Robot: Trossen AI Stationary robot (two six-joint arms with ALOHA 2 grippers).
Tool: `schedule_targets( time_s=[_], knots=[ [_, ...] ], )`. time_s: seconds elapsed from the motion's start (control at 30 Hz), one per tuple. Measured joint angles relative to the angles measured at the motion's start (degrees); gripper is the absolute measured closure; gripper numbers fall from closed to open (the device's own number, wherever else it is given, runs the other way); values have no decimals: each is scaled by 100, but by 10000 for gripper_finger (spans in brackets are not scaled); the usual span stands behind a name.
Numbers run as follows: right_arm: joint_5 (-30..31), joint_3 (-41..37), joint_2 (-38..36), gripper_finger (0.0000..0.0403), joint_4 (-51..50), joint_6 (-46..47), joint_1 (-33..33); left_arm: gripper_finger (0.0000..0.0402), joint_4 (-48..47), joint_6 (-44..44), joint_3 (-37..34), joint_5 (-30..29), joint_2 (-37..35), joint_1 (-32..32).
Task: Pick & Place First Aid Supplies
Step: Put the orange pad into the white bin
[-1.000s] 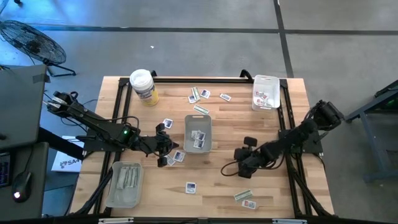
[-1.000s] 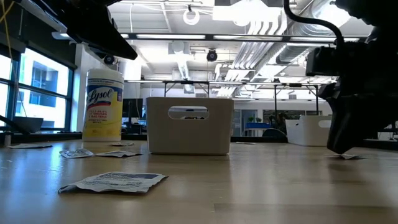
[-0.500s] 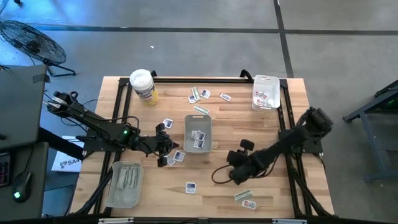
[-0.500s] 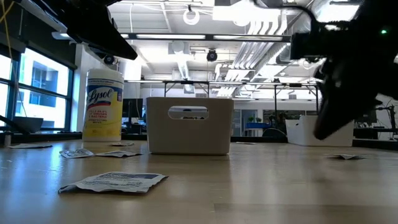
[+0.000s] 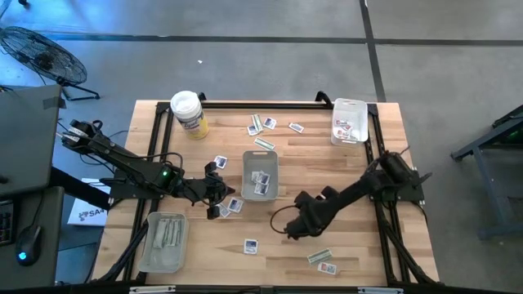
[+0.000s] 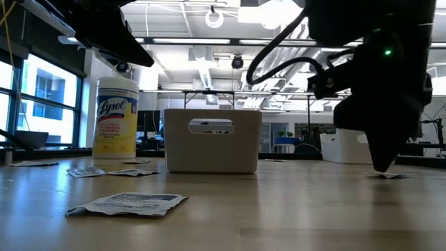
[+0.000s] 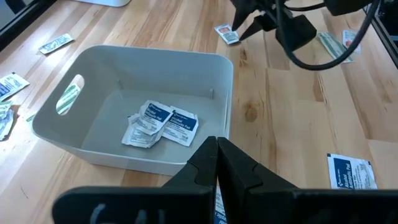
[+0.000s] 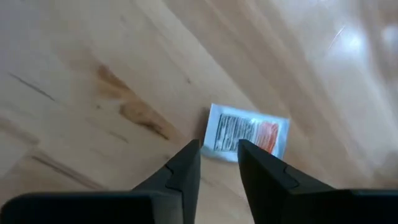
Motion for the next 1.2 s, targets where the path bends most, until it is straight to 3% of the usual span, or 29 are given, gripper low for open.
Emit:
schedule_targets(
  time_s=[0.17, 0.57, 0.8, 1.03, 1.2],
  knots=[
    [-525, -56, 2, 286, 101, 54, -227, 399, -1, -1, 0, 0, 0, 0],
    [-555, -116, 6, 284, 239, 113, -538, 399, -2, -1, 2, 0, 0, 1],
    [-1027, -138, -1, 287, 289, 373, -877, 399, -2, -1, 2, 0, 0, 0],
    [-1602, -634, -74, 326, 929, 352, -1137, 399, 0, -2, 2, 0, 0, 1],
    [-1647, -689, -88, 365, 1006, 245, -1201, 399, -1, -1, 2, 0, 0, 0]
  ],
)
